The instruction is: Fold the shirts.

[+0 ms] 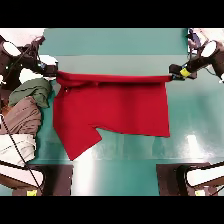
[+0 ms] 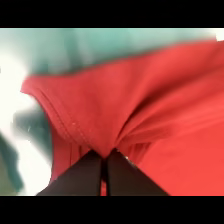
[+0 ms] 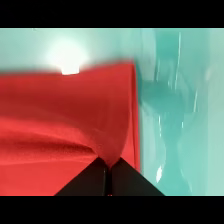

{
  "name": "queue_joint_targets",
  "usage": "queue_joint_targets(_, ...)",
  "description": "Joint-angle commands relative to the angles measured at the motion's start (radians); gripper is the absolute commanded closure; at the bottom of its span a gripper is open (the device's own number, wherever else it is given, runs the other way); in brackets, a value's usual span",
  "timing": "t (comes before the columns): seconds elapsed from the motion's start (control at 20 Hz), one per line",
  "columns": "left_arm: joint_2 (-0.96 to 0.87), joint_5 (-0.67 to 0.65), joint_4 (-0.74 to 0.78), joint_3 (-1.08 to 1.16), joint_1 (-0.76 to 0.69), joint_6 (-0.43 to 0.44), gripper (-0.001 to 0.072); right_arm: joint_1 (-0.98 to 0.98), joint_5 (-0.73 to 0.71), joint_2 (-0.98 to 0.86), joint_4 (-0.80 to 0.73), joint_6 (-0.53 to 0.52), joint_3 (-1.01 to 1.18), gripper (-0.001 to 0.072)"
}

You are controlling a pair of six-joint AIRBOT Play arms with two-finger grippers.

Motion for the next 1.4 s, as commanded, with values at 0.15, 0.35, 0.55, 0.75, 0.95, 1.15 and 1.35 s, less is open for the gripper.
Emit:
queue_joint_targets(0.15, -0.001, -0.085, 0.079, -0.109, 0.001, 0.002, 0.0681, 0.055, -0.018, 0.034, -0.005, 0.002, -0.181, 0.0701)
queue_joint_targets(0.35, 0.000, -0.100, 0.084, -0.134, 0.001, -0.036, 0.0679, 0.109, -0.019, 0.034, -0.005, 0.001, -0.194, 0.0697)
queue_joint_targets(0.55, 0.000, -0.192, 0.090, -0.134, 0.001, -0.045, 0.0476, 0.112, 0.034, 0.034, -0.005, 0.001, -0.191, 0.0480)
queue_joint_targets(0.75, 0.008, -0.299, 0.149, -0.134, 0.001, -0.132, 0.0165, 0.079, 0.162, 0.042, 0.008, -0.036, -0.191, 0.0321)
queue_joint_targets(0.95, 0.158, -0.316, 0.135, -0.278, 0.018, -0.187, 0.0165, 0.028, 0.254, 0.128, 0.159, -0.163, -0.194, 0.0324)
queue_joint_targets(1.15, 0.462, -0.190, 0.130, -0.692, 0.018, -0.225, 0.0165, 0.023, 0.221, 0.239, 0.178, -0.194, -0.193, 0.0325)
queue_joint_targets(1.35, 0.705, -0.150, 0.040, -1.049, 0.018, -0.249, 0.0165, 0.025, 0.195, 0.292, 0.180, -0.195, -0.193, 0.0325)
